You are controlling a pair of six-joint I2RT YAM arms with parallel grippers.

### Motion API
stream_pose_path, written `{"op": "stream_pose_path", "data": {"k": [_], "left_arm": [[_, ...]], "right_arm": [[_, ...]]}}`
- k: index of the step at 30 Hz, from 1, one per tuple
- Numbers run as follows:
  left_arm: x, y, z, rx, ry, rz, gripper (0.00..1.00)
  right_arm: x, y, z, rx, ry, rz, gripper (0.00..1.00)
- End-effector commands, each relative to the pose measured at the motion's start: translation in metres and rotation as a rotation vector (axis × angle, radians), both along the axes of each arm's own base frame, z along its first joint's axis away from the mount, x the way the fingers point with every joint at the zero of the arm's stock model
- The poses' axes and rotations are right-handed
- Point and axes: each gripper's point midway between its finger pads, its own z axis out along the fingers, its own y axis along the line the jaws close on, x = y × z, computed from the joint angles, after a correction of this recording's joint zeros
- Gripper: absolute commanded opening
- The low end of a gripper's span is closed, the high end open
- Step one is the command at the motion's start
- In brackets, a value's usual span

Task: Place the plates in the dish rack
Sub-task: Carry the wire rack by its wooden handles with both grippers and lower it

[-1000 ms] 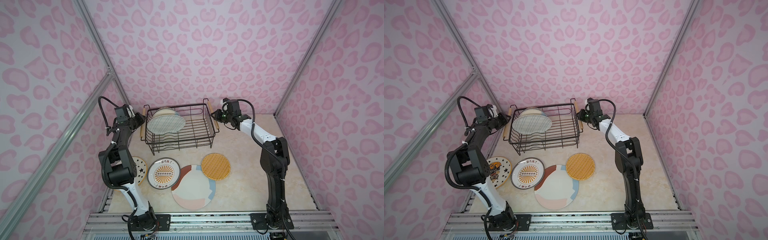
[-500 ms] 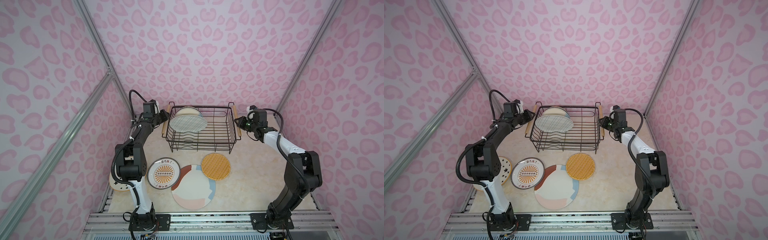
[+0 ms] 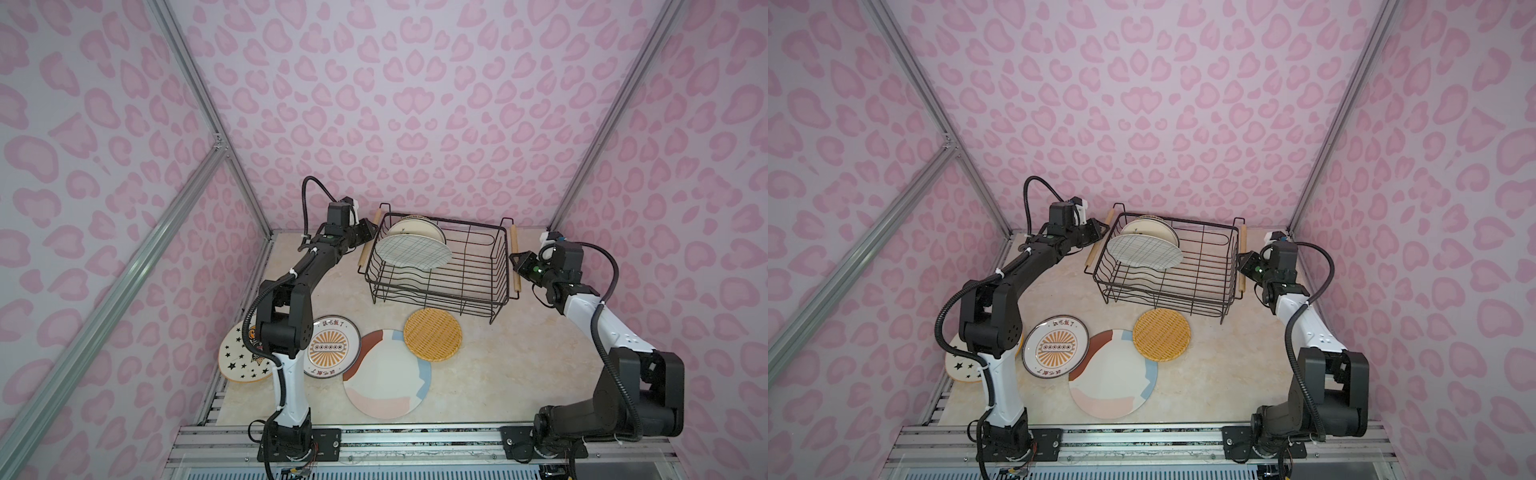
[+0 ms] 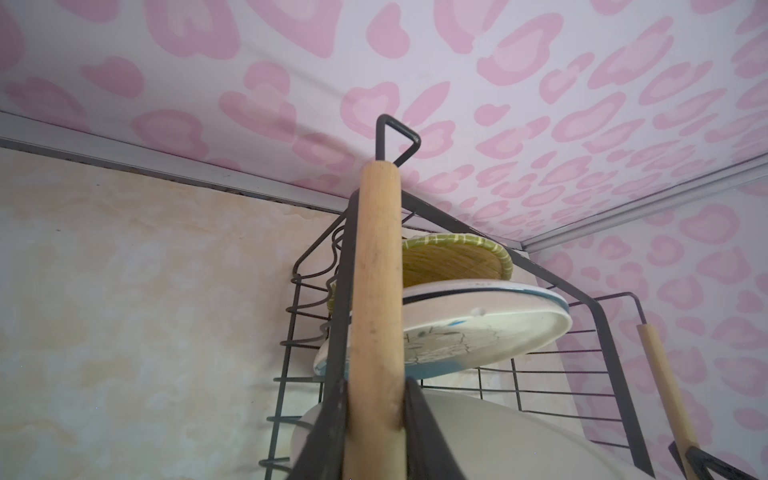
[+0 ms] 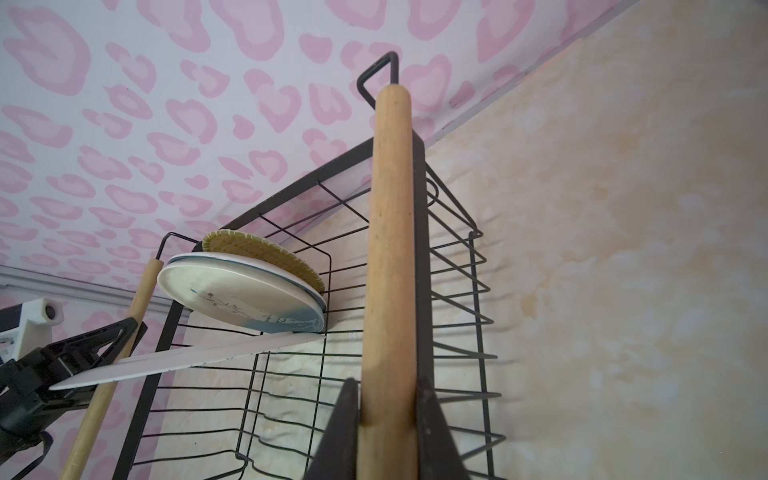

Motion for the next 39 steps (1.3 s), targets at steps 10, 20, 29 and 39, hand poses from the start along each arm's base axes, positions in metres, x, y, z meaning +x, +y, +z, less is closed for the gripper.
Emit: {"op": "stream_pose_path", "data": {"k": [10, 20, 29, 39], "left_arm": [[-0.033, -0.072, -0.008, -0.092, 0.076, -0.17, 0.16], [-0.015, -0.044, 0.031, -0.175, 0.057, -0.108, 0.35], [-0.005, -0.004, 0.083, -0.207, -0.023, -0.086, 0.43], [-0.006, -0.018, 0.05, -0.186, 0.018, -0.126, 0.38]], "right_arm": [[-0.039, -0.013, 0.017, -0.003, -0.071, 0.017, 0.36], [-0.031, 0.002, 0.097, -0.117, -0.29, 0.048, 0.67], [-0.014, 0.06, 0.101, -0.249, -0.314, 0.216, 0.69], [-0.003, 0.043, 0.067, -0.118, -0.311, 0.193, 0.64]]}}
